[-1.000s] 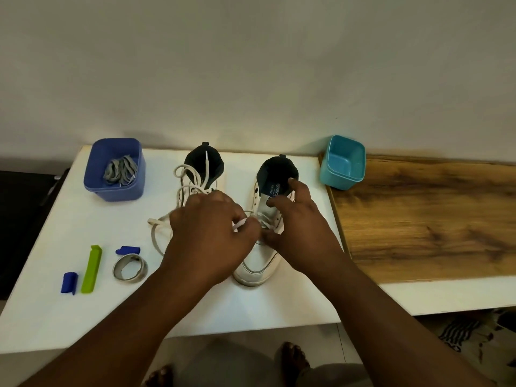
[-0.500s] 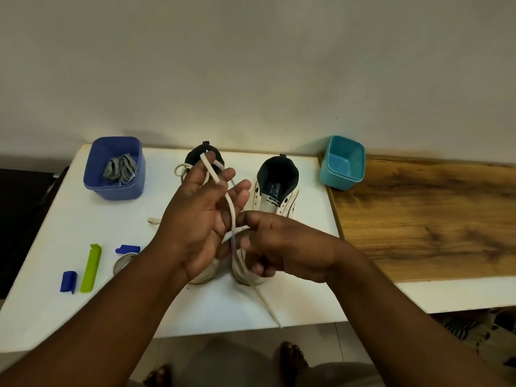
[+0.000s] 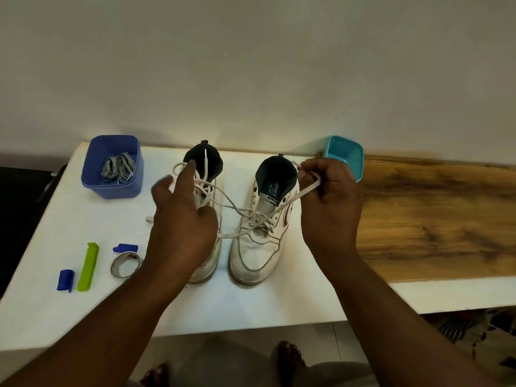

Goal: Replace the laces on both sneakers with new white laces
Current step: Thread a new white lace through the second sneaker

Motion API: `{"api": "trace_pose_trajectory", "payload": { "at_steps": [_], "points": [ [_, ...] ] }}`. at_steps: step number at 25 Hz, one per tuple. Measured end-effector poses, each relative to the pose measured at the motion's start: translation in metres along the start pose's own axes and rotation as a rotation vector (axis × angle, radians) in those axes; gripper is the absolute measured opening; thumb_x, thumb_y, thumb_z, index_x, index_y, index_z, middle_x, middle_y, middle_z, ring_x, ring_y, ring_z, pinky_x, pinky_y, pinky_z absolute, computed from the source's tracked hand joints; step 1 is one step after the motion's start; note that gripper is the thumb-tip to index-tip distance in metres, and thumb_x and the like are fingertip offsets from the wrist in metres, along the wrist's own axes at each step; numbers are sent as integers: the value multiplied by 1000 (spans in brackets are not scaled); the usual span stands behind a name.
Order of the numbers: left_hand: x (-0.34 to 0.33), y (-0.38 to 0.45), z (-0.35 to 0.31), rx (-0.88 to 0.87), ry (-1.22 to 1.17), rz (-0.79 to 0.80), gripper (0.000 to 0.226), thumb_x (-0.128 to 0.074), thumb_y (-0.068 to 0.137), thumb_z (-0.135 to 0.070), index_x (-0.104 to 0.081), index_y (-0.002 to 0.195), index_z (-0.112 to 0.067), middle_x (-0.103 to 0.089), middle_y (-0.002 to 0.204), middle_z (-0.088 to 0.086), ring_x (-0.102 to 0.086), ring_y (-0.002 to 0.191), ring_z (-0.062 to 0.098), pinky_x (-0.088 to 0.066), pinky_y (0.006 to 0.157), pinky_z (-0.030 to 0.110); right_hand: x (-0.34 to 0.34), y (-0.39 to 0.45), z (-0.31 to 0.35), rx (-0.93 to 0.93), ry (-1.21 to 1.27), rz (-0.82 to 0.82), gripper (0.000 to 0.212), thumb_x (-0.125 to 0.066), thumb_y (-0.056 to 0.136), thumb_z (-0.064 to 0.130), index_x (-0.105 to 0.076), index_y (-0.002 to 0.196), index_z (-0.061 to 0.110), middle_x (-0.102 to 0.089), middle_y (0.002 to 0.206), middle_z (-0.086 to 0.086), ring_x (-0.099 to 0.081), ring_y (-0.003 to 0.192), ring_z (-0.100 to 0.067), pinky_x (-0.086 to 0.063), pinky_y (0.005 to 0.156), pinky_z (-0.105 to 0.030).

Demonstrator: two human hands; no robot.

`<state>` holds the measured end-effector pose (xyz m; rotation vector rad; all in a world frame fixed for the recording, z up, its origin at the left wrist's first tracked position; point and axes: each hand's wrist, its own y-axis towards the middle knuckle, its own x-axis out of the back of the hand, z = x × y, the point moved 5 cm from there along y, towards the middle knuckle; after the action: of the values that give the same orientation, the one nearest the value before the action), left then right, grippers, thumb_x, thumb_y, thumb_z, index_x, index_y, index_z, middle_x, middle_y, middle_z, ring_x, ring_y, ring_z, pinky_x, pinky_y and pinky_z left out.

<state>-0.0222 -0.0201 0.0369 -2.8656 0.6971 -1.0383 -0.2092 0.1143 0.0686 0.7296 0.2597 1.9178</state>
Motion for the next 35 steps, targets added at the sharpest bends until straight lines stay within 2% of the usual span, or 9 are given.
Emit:
{"api": "trace_pose_trajectory", "payload": {
  "at_steps": [2,4,6,14,18,20,23,29,35],
  "points": [
    [1,-10,-16,-258,277,-159,42,-56,98,-40,-53,141,-39,-34,155,3,-38,137,30,-39,105,48,-11,-9,14,122,-9,102,15,-69,93,0,-71,103,11,-65,101,7,-64,96,-6,-52,81,-17],
    [-6,-12,-23,-272,15,-23,33,-49,98,-57,-71,111,-36,-66,117,-13,-57,115,10,-46,94,41,-22,-22,24,239,-46,214,17,-72,90,-3,-73,103,8,-69,102,3,-64,96,-5,-52,84,-16],
    [-21,-12,-18,-62,-269,215,27,-54,98,-51,-72,91,-32,-72,83,-14,-66,83,4,-50,78,32,-29,-34,28,338,-112,268,18,-74,88,-2,-74,103,8,-71,100,-3,-66,92,-10,-55,83,-21],
    [-33,-18,-13,461,-905,447,24,-58,101,-32,-69,88,-16,-63,69,-3,-44,59,7,-40,50,18,-43,-49,34,617,-165,438,11,-71,88,-4,-72,96,3,-70,91,-12,-66,82,-27,-56,70,-41],
    [-24,-1,-5,324,-874,213,16,-56,103,-25,-72,105,-24,-76,91,-4,-56,72,8,-47,61,24,-37,-37,12,137,-201,410,23,-68,95,12,-64,114,24,-67,108,8,-64,91,-7,-56,78,-22],
    [-18,7,-5,123,-652,100,21,-54,103,-21,-71,108,-32,-75,89,-7,-56,71,6,-46,61,24,-23,-26,-14,-232,-252,256,13,-67,97,34,-58,105,27,-63,94,12,-63,83,-6,-52,68,-25],
    [-26,9,-6,-69,-465,79,28,-50,102,-16,-73,102,-32,-63,70,-7,-49,59,10,-40,53,22,-21,-26,-43,-451,-419,357,41,-66,89,63,-57,85,23,-61,72,6,-60,69,-11,-43,57,-29],
    [-39,11,-5,-366,-222,21,18,-64,98,-28,-75,110,-34,-70,97,-16,-63,84,1,-48,75,20,-34,-31,-55,-471,-384,434,15,-69,90,29,-67,77,21,-65,74,6,-62,72,-10,-41,57,-24],
    [-63,8,-15,-548,278,-43,13,-66,93,-38,-74,102,-37,-60,103,-11,-50,104,17,-43,88,41,-32,-34,-66,-650,-37,482,16,-70,95,12,-77,80,13,-73,75,-11,-67,67,-16,-57,65,-32]
  ]
}}
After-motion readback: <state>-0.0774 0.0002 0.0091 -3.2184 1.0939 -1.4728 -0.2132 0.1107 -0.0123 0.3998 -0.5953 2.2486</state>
